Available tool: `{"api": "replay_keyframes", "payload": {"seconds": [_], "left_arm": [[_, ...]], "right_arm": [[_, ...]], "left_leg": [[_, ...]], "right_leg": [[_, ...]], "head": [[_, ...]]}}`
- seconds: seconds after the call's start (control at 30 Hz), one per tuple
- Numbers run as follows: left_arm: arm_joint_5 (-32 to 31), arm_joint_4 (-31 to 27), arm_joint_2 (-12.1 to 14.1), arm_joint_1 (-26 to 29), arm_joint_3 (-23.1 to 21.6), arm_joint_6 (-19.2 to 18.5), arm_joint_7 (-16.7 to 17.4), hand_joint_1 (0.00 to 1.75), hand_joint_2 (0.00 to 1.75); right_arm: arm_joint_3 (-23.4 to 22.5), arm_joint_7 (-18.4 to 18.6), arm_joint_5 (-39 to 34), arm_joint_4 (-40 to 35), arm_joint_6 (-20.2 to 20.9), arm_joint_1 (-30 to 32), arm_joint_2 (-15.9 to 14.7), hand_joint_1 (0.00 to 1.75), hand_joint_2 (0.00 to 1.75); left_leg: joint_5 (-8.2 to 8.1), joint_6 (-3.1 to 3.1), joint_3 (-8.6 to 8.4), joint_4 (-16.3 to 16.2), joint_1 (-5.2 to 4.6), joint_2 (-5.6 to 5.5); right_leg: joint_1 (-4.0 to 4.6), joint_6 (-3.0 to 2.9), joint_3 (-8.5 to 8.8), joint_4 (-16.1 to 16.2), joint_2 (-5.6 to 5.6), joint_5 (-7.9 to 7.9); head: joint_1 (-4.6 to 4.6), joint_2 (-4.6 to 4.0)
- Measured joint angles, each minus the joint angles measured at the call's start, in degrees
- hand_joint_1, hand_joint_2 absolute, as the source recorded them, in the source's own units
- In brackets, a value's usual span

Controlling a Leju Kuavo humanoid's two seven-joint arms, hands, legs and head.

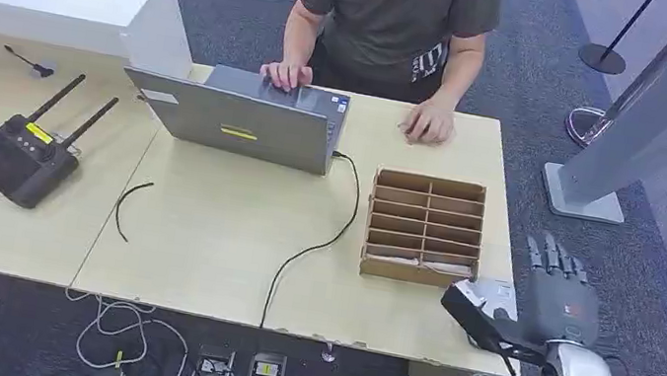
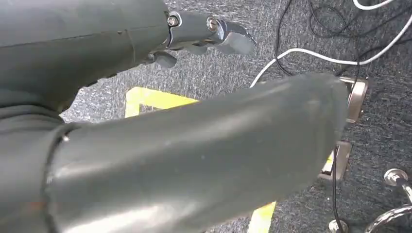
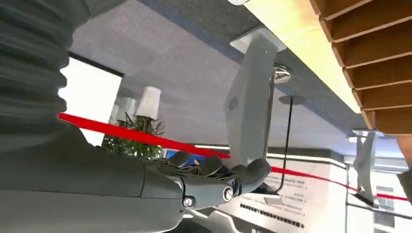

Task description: Pass the card to the sensor for recognition and then transmit it.

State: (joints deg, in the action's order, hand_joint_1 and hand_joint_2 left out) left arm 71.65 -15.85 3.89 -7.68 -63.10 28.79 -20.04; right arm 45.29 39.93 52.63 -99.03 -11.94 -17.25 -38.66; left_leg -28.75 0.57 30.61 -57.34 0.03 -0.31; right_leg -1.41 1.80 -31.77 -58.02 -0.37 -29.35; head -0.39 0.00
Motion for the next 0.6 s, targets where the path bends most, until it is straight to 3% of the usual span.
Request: {"api": "replay_keyframes", "payload": {"seconds": [0.3,0.6], "left_arm": [[0.3,0.0,0.0,0.0,0.0,-0.1,0.4,0.0,0.0],[0.5,0.0,0.1,0.0,0.0,-0.1,0.5,0.0,0.0]], "right_arm": [[2.9,-1.8,2.5,0.7,-4.1,0.0,0.8,0.0,1.75],[4.8,-3.7,1.2,1.8,-5.5,-0.2,2.3,0.0,1.75]], "left_leg": [[0.0,0.0,0.04,0.0,0.0,0.0],[0.0,0.0,0.04,0.0,0.0,0.0]], "right_leg": [[0.0,0.0,-0.01,0.0,-0.01,0.0],[0.0,0.0,-0.01,0.0,-0.03,0.0]], "head": [[-0.02,0.0],[-0.02,0.0]]}}
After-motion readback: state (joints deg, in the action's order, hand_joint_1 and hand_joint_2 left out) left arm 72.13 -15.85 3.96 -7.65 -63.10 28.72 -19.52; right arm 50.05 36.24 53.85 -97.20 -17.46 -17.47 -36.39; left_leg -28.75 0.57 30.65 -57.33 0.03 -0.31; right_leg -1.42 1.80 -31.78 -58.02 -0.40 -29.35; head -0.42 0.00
